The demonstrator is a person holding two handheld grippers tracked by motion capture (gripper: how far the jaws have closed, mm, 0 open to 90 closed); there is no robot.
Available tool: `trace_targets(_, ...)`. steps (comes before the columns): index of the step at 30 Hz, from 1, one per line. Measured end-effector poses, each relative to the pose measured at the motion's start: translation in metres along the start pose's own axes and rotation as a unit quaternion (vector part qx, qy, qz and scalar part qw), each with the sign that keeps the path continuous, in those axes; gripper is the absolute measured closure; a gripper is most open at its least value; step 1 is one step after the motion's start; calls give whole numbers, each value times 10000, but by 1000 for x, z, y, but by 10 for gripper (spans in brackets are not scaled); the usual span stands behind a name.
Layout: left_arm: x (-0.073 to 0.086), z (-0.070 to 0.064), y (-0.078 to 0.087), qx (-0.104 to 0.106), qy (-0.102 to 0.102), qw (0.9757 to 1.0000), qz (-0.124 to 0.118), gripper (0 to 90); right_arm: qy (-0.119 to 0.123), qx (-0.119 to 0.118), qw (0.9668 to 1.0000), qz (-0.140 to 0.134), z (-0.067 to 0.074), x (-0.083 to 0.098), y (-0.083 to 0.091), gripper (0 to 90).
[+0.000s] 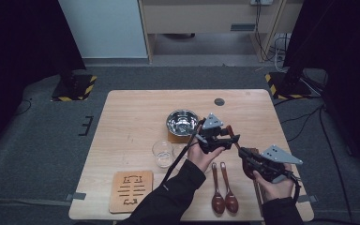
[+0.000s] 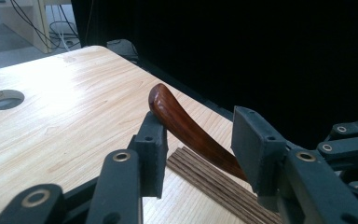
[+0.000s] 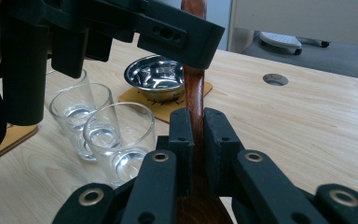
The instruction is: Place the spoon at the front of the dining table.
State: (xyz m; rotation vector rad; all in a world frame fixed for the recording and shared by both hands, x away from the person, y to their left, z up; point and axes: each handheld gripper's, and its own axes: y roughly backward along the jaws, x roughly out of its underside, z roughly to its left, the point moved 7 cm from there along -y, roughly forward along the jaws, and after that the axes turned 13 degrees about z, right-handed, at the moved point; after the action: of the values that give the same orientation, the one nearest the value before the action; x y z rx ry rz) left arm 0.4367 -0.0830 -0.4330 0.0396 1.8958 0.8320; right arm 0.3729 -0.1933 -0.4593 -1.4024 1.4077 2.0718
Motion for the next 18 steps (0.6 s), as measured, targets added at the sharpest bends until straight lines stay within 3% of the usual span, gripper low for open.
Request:
trace_targets(7,0,0,1,-33,-18,10000,12,610,6,-1,10000,0,0,0,0,823)
trace_targets(18,2,-2,-2,15,0,10000,40,609,37,-13,10000,-20,1,0,0,823)
